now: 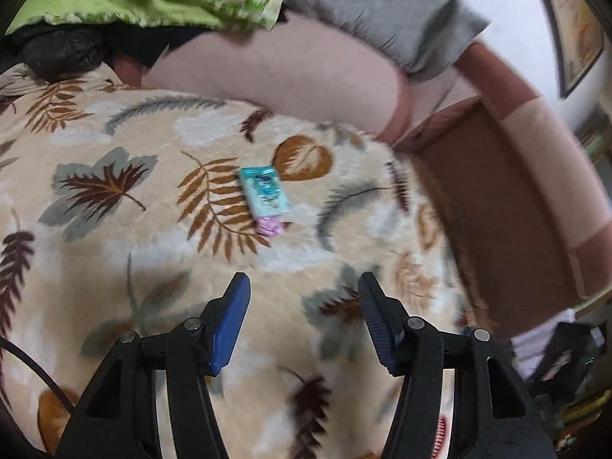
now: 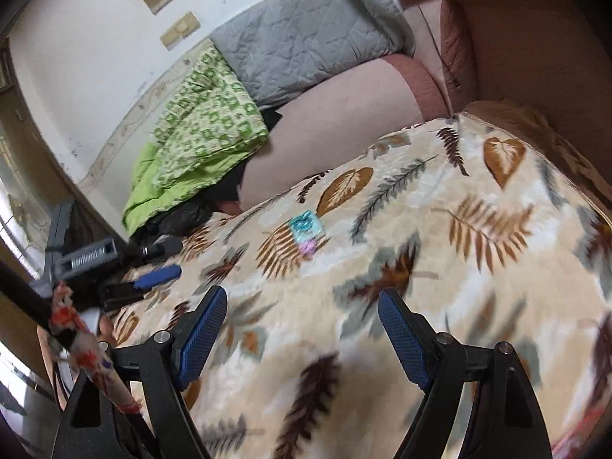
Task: Collect trash
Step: 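Move both open tools back over the teal box and pink candy on the blanket, then grasp the pink foil candy with the left tool while the right tool grasps the teal box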
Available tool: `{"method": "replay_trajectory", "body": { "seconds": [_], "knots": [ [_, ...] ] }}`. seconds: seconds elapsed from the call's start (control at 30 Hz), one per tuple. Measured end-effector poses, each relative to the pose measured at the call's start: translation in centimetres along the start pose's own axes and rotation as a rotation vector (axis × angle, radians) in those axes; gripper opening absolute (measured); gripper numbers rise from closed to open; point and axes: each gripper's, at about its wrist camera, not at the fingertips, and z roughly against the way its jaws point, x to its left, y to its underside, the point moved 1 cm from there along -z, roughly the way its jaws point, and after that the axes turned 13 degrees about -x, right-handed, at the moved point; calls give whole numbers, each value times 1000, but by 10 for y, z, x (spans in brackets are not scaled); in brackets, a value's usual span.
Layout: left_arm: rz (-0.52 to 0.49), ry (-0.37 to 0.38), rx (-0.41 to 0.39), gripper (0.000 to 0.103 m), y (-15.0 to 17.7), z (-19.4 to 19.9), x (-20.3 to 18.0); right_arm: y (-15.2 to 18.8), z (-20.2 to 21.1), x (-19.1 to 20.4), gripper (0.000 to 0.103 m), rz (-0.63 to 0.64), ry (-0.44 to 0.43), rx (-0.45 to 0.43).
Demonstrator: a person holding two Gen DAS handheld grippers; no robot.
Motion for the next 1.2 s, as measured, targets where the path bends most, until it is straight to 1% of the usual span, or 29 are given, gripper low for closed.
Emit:
{"method": "replay_trajectory", "body": {
  "seconds": [0.03, 0.1, 0.17, 0.23, 0.3, 0.37, 0.47, 0.5, 0.53, 0.57, 0.67, 0.73, 0.8, 0.87, 0.93, 1.0, 1.07, 1.1, 1.13, 1.2],
  "knots": [
    [-4, -15, 20, 57, -1, -16, 1, -6, -17, -9, 85, -25, -5, 10],
    [-7, -42, 83, 57, -1, -56, 3, -11, -36, -19, 85, -65, -17, 22],
    [9, -57, 122, 55, -1, -83, 5, -11, -55, -31, 85, -88, -20, 31],
    [28, -78, 144, 51, -2, -109, 8, -10, -71, -41, 85, -103, -20, 46],
    [7, -121, 159, 49, -3, -131, 9, -9, -84, -50, 85, -118, -16, 58],
    [14, -140, 176, 43, -3, -150, 12, -10, -94, -61, 84, -134, -13, 67],
    [-5, -185, 188, 42, -2, -170, 14, -11, -101, -75, 83, -162, -13, 64],
    [-18, -201, 189, 39, -3, -173, 14, -11, -101, -78, 83, -167, -14, 61],
    [-31, -216, 195, 29, -2, -176, 15, -11, -101, -81, 83, -174, -15, 59],
    [-31, -215, 198, 28, -1, -178, 16, -11, -101, -83, 83, -176, -15, 58],
    [-22, -202, 184, 25, -2, -173, 19, -10, -104, -86, 82, -176, -20, 63],
    [-18, -194, 173, 25, -1, -161, 21, -9, -109, -86, 82, -176, -23, 71],
    [3, -162, 144, 24, 2, -137, 25, -9, -114, -85, 82, -181, -39, 76],
    [33, -149, 119, 24, 5, -110, 32, -12, -127, -78, 82, -175, -68, 91],
    [102, -122, 112, 24, 7, -84, 44, -13, -143, -69, 82, -150, -85, 109],
    [137, -115, 88, 24, 6, -66, 51, -12, -169, -53, 82, -110, -104, 143],
    [135, -117, 67, 24, 8, -52, 55, -8, -194, -36, 82, -57, -114, 178],
    [142, -112, 67, 24, 7, -49, 58, -6, -203, -28, 82, -31, -120, 192],
    [147, -94, 72, 24, 5, -49, 60, -2, -218, -14, 82, 21, -123, 210],
    [158, -86, 73, 24, 3, -48, 64, 3, -240, 3, 82, 92, -109, 229]
  ]
}}
